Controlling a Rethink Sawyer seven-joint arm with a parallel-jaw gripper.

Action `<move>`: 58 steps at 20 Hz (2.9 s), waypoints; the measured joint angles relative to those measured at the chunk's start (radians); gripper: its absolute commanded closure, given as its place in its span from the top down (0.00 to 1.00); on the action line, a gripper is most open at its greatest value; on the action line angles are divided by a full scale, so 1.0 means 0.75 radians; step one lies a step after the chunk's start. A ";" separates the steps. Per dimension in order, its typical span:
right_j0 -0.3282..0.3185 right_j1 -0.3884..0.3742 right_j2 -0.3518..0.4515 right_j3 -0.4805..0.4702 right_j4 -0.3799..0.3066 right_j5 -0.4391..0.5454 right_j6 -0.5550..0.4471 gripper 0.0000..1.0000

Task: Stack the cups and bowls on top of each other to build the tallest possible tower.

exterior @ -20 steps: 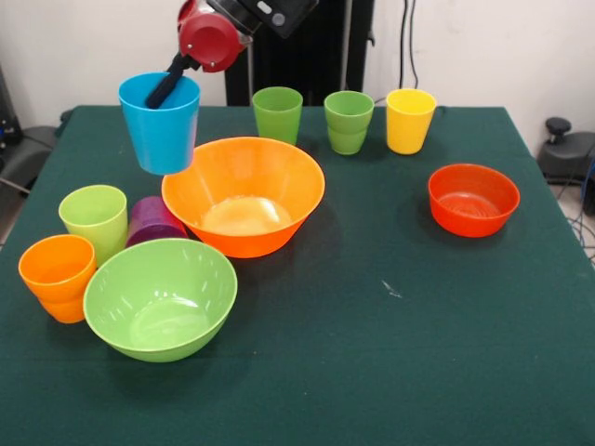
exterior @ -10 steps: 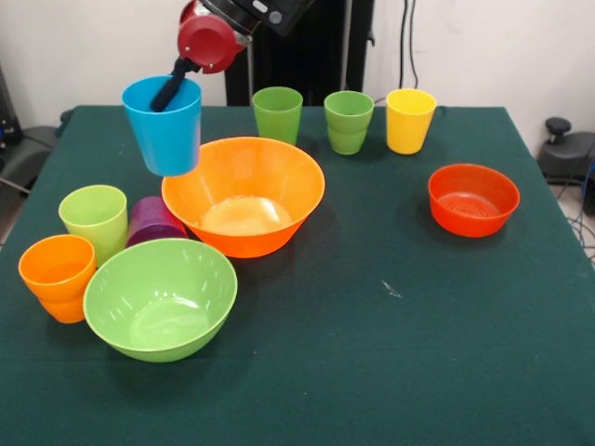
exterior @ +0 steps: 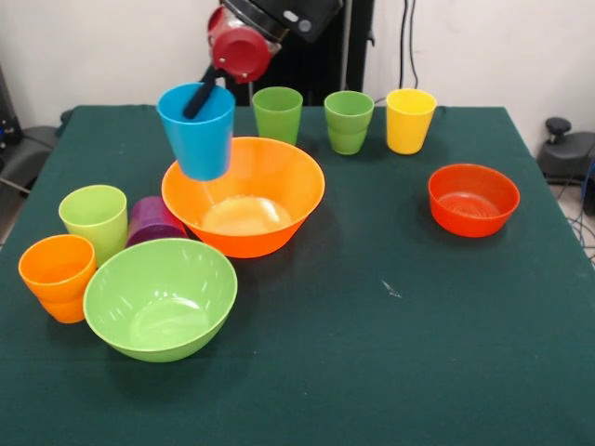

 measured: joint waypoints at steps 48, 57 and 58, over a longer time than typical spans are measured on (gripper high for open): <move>0.091 0.053 -0.002 0.046 0.061 0.094 0.171 0.00; 0.098 0.104 0.007 0.050 0.061 -0.010 0.171 0.00; 0.098 0.109 0.007 0.049 0.061 -0.025 0.171 0.00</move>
